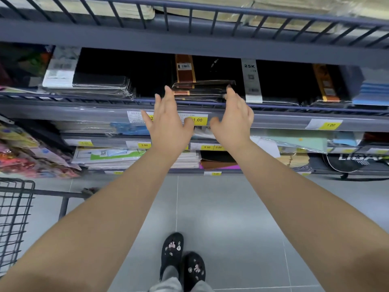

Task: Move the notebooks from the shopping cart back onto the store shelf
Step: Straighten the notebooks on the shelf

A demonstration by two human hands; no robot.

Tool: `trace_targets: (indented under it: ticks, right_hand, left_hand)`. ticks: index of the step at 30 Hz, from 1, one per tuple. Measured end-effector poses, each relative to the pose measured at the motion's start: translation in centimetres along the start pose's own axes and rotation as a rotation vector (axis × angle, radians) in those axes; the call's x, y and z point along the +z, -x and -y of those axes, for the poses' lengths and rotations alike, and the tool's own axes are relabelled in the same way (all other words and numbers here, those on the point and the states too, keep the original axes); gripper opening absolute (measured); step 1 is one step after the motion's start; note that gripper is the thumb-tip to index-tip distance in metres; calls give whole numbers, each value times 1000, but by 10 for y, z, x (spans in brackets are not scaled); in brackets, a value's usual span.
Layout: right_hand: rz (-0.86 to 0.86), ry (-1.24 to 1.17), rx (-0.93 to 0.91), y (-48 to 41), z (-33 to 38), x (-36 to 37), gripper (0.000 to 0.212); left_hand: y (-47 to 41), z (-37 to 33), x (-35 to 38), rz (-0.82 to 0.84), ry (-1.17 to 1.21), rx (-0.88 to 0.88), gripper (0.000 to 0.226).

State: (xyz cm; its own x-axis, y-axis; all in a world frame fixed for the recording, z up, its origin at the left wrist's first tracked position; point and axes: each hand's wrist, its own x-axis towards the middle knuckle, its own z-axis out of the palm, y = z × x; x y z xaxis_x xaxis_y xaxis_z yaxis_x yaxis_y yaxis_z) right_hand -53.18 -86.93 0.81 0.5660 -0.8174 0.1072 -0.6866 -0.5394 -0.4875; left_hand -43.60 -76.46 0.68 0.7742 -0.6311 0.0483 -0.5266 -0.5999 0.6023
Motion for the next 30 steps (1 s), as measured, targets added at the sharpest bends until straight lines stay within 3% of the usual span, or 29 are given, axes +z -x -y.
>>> trace_targets:
  ticks: [17,21,25,30]
  right_hand:
    - [-31,-248,1,14,1,0,70]
    - [-64,-445,121,14,2,0,71]
    - [52,-651,202,4,17,4,79]
    - [-6,-769,245,4,24,2,68]
  left_hand:
    - [-9,6,-8,-6,39,-43,84]
    - [-2,2,-6,-76,187,14,82]
    - [-17,-7,-3,-92,244,6,80]
    - [-27,-7,-1,-80,158,-75,58]
